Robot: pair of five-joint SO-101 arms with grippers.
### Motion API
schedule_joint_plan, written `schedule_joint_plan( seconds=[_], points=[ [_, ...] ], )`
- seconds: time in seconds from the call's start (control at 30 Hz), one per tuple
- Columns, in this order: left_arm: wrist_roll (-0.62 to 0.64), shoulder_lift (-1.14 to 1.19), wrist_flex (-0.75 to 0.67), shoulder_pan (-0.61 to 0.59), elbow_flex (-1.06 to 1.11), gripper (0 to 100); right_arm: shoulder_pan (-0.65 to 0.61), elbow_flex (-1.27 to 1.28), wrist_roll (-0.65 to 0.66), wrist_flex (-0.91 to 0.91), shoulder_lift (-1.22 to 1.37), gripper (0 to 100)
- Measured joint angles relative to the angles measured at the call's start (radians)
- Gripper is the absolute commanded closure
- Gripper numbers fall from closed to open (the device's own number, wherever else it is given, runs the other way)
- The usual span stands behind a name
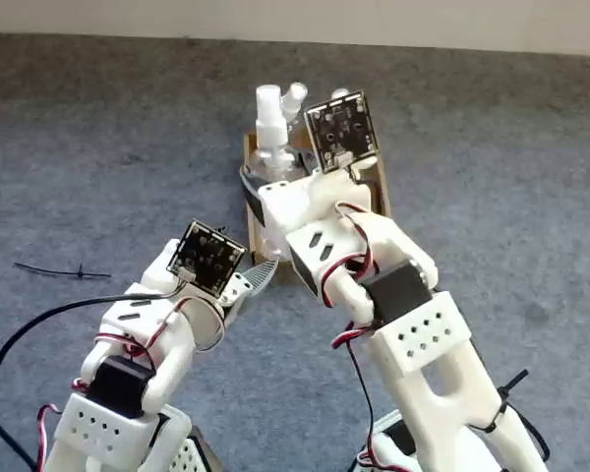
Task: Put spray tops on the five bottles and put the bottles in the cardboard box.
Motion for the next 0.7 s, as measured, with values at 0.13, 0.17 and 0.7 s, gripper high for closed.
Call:
schedule_joint_plan(
  seconds=[0.13,0.17,0.7],
  points=[
    [0.000,0.000,0.000,0.000,0.000,75,-0.012,-0.014,0.000,0.037,0.000,99.5],
    [0.000,0.000,0.000,0.000,0.000,75,-0.012,-0.014,0.000,0.043,-0.002,99.5],
    [0.066,0.003,0.043,0.002,-0.057,75,-0.077,-0.043,0.000,0.064,0.002,99.5]
  ],
)
